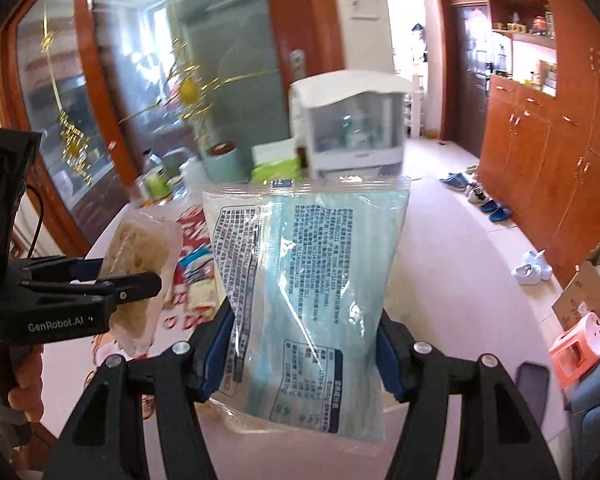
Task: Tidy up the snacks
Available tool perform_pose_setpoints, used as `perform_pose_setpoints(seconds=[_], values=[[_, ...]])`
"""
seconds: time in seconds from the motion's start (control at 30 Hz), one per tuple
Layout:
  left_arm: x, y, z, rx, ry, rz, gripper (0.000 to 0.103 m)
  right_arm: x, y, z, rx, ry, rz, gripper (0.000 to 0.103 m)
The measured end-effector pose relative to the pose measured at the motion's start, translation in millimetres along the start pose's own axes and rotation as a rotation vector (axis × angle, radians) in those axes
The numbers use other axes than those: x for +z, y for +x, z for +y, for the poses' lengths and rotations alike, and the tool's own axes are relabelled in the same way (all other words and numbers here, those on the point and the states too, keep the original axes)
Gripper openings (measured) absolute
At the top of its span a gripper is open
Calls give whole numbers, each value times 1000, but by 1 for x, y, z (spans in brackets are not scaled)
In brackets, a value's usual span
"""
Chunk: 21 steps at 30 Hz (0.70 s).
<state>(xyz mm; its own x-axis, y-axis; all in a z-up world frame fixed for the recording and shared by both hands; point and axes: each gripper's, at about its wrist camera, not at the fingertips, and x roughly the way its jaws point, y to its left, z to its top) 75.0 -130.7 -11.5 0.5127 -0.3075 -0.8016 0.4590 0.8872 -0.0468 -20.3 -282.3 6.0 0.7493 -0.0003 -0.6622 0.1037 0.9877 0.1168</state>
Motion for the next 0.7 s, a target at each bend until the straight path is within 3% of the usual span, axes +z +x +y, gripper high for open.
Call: perform_pose_setpoints(seconds=[0.17,0.4,0.47,0.53,0.7], values=[[27,23,-34,19,-4,6,57,19,7,-43,-34,-14,-23,62],[60,55,-46,49,-14,16,58,37,40,-56,-57,-64,-3,64],[64,62,-44,45,-19,19,69,39,52,-57,-58,-80,27,65],[66,68,-38,57,-36,9,88,39,69,-58,-32,-78,58,68],[57,76,-16,108,-105,20,89,26,106,-53,-27,-132,116,71]])
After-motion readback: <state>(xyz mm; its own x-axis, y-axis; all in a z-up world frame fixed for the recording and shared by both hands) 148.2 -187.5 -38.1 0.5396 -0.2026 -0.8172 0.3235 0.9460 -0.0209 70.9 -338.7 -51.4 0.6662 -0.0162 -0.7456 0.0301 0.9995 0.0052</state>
